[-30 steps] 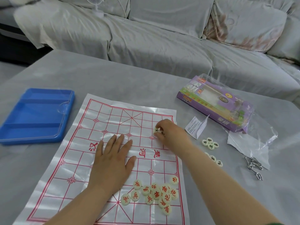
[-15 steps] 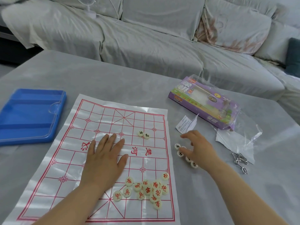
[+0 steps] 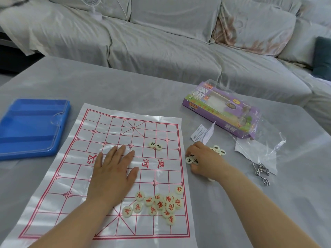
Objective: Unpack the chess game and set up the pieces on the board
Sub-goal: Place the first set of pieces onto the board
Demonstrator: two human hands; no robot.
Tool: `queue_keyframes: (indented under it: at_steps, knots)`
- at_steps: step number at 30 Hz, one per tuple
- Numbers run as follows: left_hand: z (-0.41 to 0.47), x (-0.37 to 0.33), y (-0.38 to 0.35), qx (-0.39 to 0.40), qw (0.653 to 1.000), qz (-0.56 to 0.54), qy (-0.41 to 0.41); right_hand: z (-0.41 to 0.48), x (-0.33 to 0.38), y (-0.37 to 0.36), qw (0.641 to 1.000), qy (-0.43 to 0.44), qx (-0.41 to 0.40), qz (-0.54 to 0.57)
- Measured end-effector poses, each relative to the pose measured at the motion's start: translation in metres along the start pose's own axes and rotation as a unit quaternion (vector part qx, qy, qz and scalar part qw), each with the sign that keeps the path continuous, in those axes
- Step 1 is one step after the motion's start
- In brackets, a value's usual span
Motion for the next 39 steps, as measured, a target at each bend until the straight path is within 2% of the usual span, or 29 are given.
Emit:
queue_keyframes:
  at_steps: [5,15,20,26,32,37,39]
  knots:
    - [0.000,0.000,-0.002,0.008,1.000,0.012,0.000,0.010,-0.001,-0.001,0.999,-0.021,0.045,-0.022]
    - [0.000,0.000,-0.002,0.018,1.000,0.024,-0.004,0.010,-0.006,0.004,0.998,-0.020,-0.016,0.049]
    - [0.000,0.000,-0.002,0.020,0.999,0.024,-0.004,0.013,0.017,0.018,0.993,0.025,-0.065,0.099]
    - [0.001,0.001,-0.002,0.011,1.000,0.019,-0.002,0.032,0.062,-0.007,0.992,0.077,-0.038,0.091]
    - [0.001,0.001,0.000,-0.004,1.000,0.000,-0.001,0.013,0.027,0.009,0.988,0.038,-0.079,0.124]
    - [0.000,0.001,0.000,-0.012,1.000,-0.006,0.003,-0.004,-0.005,0.002,0.995,-0.014,-0.023,0.097]
    - [0.000,0.001,0.001,-0.016,1.000,-0.010,0.004,-0.003,-0.007,-0.001,0.996,-0.019,-0.025,0.087]
Point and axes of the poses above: each hand's wrist, its own z-axis towards the middle knuckle, its own y-axis out of the back of the hand, x = y × z, the point moved 10 cm from there along z, towards the middle knuckle, and after that the axes turned 14 degrees about z, right-handed, at the moved point
